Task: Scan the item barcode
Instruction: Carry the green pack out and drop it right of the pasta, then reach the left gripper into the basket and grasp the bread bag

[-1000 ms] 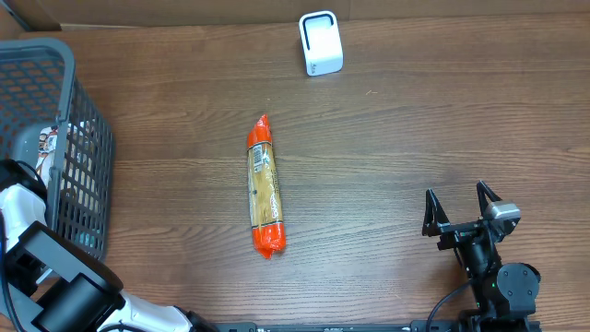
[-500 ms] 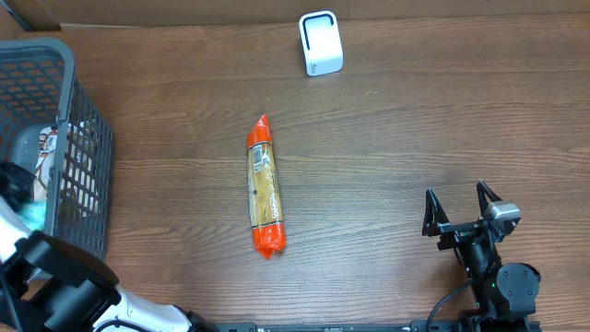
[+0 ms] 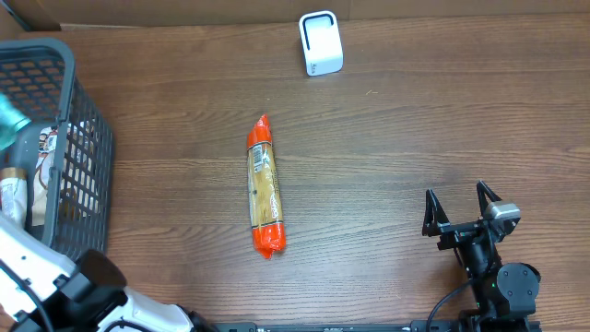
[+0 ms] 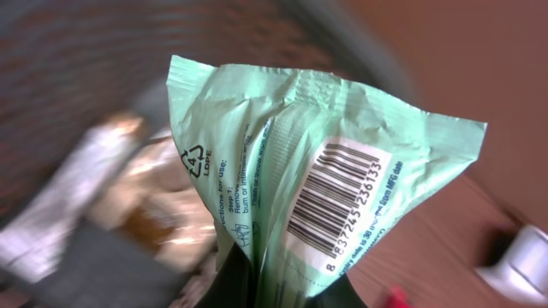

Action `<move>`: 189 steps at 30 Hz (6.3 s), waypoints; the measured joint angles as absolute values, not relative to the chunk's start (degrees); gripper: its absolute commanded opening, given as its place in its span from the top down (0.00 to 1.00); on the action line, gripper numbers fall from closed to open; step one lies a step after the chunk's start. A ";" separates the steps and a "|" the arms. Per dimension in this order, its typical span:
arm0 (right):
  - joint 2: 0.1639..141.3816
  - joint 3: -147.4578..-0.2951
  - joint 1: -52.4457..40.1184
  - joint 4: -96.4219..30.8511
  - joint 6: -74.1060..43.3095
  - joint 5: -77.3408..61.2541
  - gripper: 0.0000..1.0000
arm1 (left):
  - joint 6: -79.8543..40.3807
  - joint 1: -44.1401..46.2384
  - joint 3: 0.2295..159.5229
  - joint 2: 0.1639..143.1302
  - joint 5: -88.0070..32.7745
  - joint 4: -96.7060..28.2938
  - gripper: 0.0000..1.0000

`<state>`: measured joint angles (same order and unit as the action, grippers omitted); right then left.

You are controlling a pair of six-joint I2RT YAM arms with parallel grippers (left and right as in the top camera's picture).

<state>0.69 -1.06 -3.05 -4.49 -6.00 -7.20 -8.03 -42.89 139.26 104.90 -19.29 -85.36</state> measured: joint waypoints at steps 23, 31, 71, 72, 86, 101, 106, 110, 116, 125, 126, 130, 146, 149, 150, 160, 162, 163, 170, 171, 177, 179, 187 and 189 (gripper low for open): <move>0.69 -1.06 -3.05 -4.45 -5.96 -7.20 0.00 | -6.57 11.55 117.56 99.96 -18.13 -82.28 0.96; 0.69 -1.06 -3.03 -4.45 -5.98 -7.20 0.00 | -20.45 24.49 92.75 101.41 -12.53 -61.80 0.96; 0.69 -1.06 -3.05 -4.49 -5.98 -7.20 0.00 | -20.78 -12.40 138.06 100.38 0.14 -91.20 0.36; 0.69 -1.06 -3.05 -4.45 -5.96 -7.22 0.00 | -20.73 -16.84 138.30 100.31 0.54 -92.01 0.36; 0.69 -1.06 -3.05 -4.49 -5.98 -7.22 0.00 | -13.26 -48.05 118.87 100.05 -4.64 -76.42 0.25; 0.69 -1.06 -3.05 -4.49 -5.98 -7.20 0.00 | 8.16 -46.89 97.30 101.84 -7.57 -52.12 0.00; 0.69 -1.06 -3.05 -4.49 -6.00 -7.20 0.00 | 12.14 -45.25 97.30 105.71 -6.33 -49.45 0.02; 0.69 -1.06 -3.05 -4.49 -5.98 -7.20 0.00 | 14.26 -42.96 97.25 110.21 -3.60 -48.14 0.02; 0.69 -1.06 -3.05 -4.49 -5.96 -7.18 0.00 | 15.49 -39.99 97.14 115.57 -1.83 -47.51 0.04; 0.69 -1.06 -3.05 -4.49 -5.96 -7.20 0.00 | 15.68 -38.65 97.14 121.14 1.78 -47.35 0.05; 0.69 -1.06 -3.05 -4.47 -5.98 -7.20 0.00 | 15.68 -38.65 97.14 121.60 2.04 -47.37 0.05; 0.69 -1.06 -3.05 -4.49 -5.98 -7.22 0.00 | 15.92 -38.59 97.14 123.37 3.51 -47.24 0.05; 0.69 -1.06 -3.05 -4.49 -5.98 -7.20 0.00 | 16.88 -38.22 97.60 123.87 6.11 -47.00 0.96; 0.69 -1.06 -3.05 -4.49 -5.98 -7.20 0.00 | 16.88 -38.22 97.86 123.87 6.33 -46.96 0.96; 0.69 -1.06 -3.05 -4.49 -5.96 -7.20 0.00 | 16.73 -38.22 97.86 123.87 6.31 -46.96 0.96; 0.69 -1.06 -3.05 -4.49 -6.00 -7.22 0.00 | 13.67 -38.22 102.28 124.55 6.26 -55.16 0.96; 0.69 -1.06 -3.05 -4.49 -5.98 -7.22 0.00 | 12.21 -38.22 105.23 125.29 6.26 -58.63 0.96; 0.69 -1.06 -3.05 -4.47 -5.98 -7.22 0.00 | 11.40 -38.22 107.07 125.62 6.26 -60.42 0.96; 0.69 -1.06 -3.05 -4.47 -5.98 -7.18 0.00 | 5.61 -38.22 120.70 125.19 6.26 -69.54 0.96; 0.69 -1.06 -3.05 -4.49 -5.98 -7.20 0.00 | 5.06 -38.22 121.95 124.81 6.26 -70.48 0.96; 0.69 -1.06 -3.05 -4.47 -5.98 -7.20 0.00 | 3.20 -38.22 125.99 118.76 6.26 -73.84 0.96; 0.69 -1.06 -3.05 -4.47 -5.98 -7.20 0.00 | 2.52 -38.22 126.06 115.35 6.26 -74.19 0.96; 0.69 -1.06 -3.05 -4.49 -6.00 -7.22 0.00 | -1.50 -38.22 126.74 100.57 3.29 -73.58 0.96; 0.69 -1.06 -3.05 -4.47 -5.98 -7.20 0.00 | -2.33 -38.20 126.85 97.30 0.64 -73.21 0.96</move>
